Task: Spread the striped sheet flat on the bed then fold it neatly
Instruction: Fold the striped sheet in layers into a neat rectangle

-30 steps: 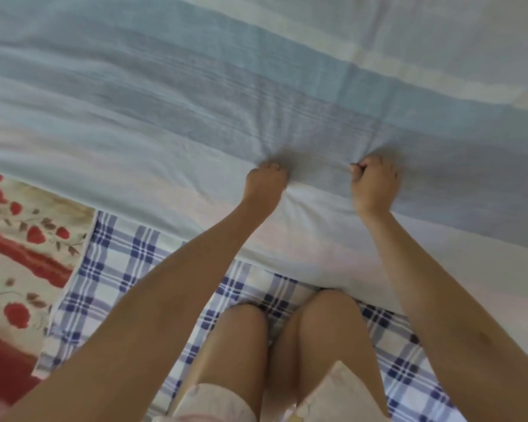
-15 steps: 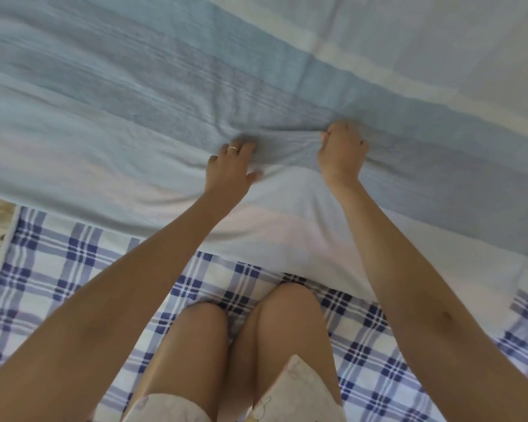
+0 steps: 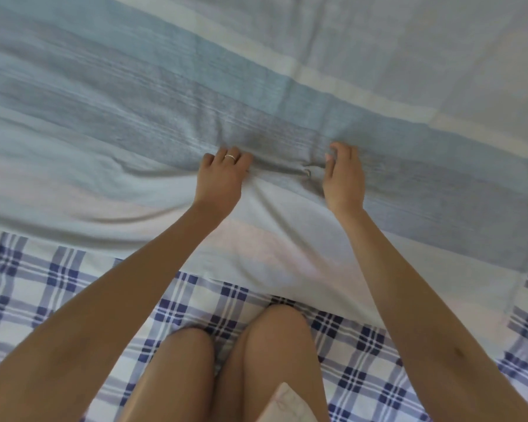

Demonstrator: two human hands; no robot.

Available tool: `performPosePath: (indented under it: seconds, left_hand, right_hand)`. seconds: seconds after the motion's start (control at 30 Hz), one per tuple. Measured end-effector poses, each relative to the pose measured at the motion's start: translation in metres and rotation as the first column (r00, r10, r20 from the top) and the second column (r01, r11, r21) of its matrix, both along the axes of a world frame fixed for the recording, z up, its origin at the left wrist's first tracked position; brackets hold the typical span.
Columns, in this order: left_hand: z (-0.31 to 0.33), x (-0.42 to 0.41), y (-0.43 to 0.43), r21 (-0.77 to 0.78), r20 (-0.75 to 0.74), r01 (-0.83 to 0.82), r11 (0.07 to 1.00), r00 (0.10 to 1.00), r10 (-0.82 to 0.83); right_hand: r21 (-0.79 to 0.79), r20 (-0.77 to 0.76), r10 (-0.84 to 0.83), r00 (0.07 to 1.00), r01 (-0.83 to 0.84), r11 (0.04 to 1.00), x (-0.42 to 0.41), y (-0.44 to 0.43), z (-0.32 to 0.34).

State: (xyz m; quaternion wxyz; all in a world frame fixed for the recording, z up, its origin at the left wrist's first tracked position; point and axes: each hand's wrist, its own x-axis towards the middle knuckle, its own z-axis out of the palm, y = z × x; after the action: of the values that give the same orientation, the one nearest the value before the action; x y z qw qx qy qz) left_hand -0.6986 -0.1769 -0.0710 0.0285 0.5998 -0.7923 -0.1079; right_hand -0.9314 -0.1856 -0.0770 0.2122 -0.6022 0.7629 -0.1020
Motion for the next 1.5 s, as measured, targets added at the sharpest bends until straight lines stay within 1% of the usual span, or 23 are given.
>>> performPosePath:
  seconds: [0.17,0.27,0.4,0.57,0.7,0.8,0.9,0.93,1.0,1.03,1.07,1.1,1.13,1.17,1.2,1.23,1.27,1.3,1.33,1.37,1.4,1.43,1.5]
  left_hand:
    - [-0.003,-0.008,0.010,-0.012,-0.107,-0.144,0.990,0.984,0.142]
    - [-0.008,-0.012,0.012,0.017,-0.122,-0.203,0.979,0.971,0.204]
    - [-0.007,-0.014,0.013,0.115,-0.029,-0.178,0.977,0.983,0.183]
    - [0.008,-0.015,0.010,0.379,0.211,-0.151,0.913,0.975,0.073]
    - [0.007,-0.014,0.014,0.498,0.316,-0.234,0.835,0.946,0.076]
    - [0.005,-0.012,0.027,0.525,0.298,-0.316,0.790,0.938,0.177]
    - [0.006,-0.009,0.039,0.536,0.278,-0.389,0.749,0.919,0.278]
    - [0.007,-0.009,0.041,0.532,0.284,-0.413,0.739,0.909,0.304]
    - [0.007,-0.011,0.043,0.522,0.319,-0.470,0.712,0.882,0.348]
    - [0.008,-0.012,0.043,0.522,0.340,-0.500,0.691,0.865,0.369]
    - [0.009,-0.013,0.043,0.526,0.356,-0.529,0.666,0.848,0.393]
    - [0.009,-0.013,0.042,0.532,0.368,-0.554,0.640,0.832,0.415]
    - [0.009,-0.013,0.041,0.543,0.375,-0.575,0.612,0.818,0.436]
    - [0.010,-0.013,0.040,0.555,0.383,-0.592,0.584,0.806,0.452]
    - [0.011,-0.014,0.039,0.565,0.388,-0.603,0.563,0.797,0.463]
    - [0.012,-0.015,0.038,0.576,0.391,-0.605,0.550,0.795,0.465]
    - [0.012,-0.015,0.037,0.587,0.390,-0.602,0.541,0.796,0.462]
    - [0.012,-0.016,0.037,0.599,0.390,-0.596,0.535,0.800,0.456]
    - [0.013,-0.017,0.037,0.611,0.390,-0.590,0.528,0.805,0.447]
    - [0.014,-0.019,0.037,0.619,0.387,-0.580,0.529,0.812,0.437]
    - [0.015,-0.021,0.038,0.623,0.373,-0.567,0.539,0.821,0.432]
    - [0.016,-0.024,0.041,0.629,0.349,-0.545,0.554,0.835,0.426]
    - [0.018,-0.035,0.050,0.648,0.270,-0.464,0.604,0.881,0.388]
  right_hand:
    - [0.133,0.033,-0.133,0.991,0.127,0.983,-0.018,-0.048,-0.004]
    - [0.145,-0.023,-0.094,0.995,0.096,0.985,-0.020,-0.066,-0.016]
    - [0.196,-0.187,0.129,0.974,-0.092,0.976,-0.019,-0.079,-0.014]
    - [0.240,-0.347,0.386,0.855,-0.317,0.918,-0.026,-0.090,0.009]
    - [0.207,-0.428,0.455,0.781,-0.406,0.890,-0.037,-0.104,0.020]
    - [0.243,-0.403,0.380,0.833,-0.302,0.922,-0.033,-0.106,0.013]
    - [0.163,-0.393,0.113,0.912,-0.052,0.985,-0.008,-0.090,0.003]
    - [0.092,-0.396,0.083,0.915,-0.051,0.994,0.003,-0.081,0.002]
    - [-0.052,-0.325,0.261,0.909,-0.293,0.955,0.028,-0.059,0.000]
    - [-0.085,-0.283,0.483,0.829,-0.523,0.848,0.041,-0.046,-0.002]
    - [-0.074,-0.283,0.726,0.627,-0.769,0.635,0.051,-0.030,-0.005]
    - [-0.005,-0.313,0.881,0.354,-0.929,0.371,0.053,-0.019,-0.013]
    - [0.088,-0.335,0.932,0.138,-0.980,0.176,0.045,-0.020,-0.020]
    - [0.161,-0.355,0.931,0.088,-0.975,0.154,0.030,-0.028,-0.024]
    - [0.193,-0.384,0.901,0.203,-0.936,0.294,0.012,-0.040,-0.028]
    - [0.223,-0.387,0.812,0.437,-0.810,0.543,-0.010,-0.052,-0.028]
    - [0.273,-0.394,0.618,0.680,-0.556,0.785,-0.034,-0.064,-0.026]
    - [0.326,-0.398,0.338,0.853,-0.213,0.921,-0.061,-0.076,-0.021]
    - [0.360,-0.384,0.094,0.918,0.055,0.931,-0.082,-0.086,-0.012]
    - [0.369,-0.388,-0.024,0.921,0.180,0.912,-0.098,-0.092,-0.003]
    - [0.338,-0.410,-0.051,0.911,0.203,0.919,-0.103,-0.093,0.004]
    - [0.288,-0.430,-0.015,0.903,0.153,0.945,-0.102,-0.090,0.006]
    - [0.161,-0.384,0.144,0.912,-0.088,0.983,-0.089,-0.072,0.006]
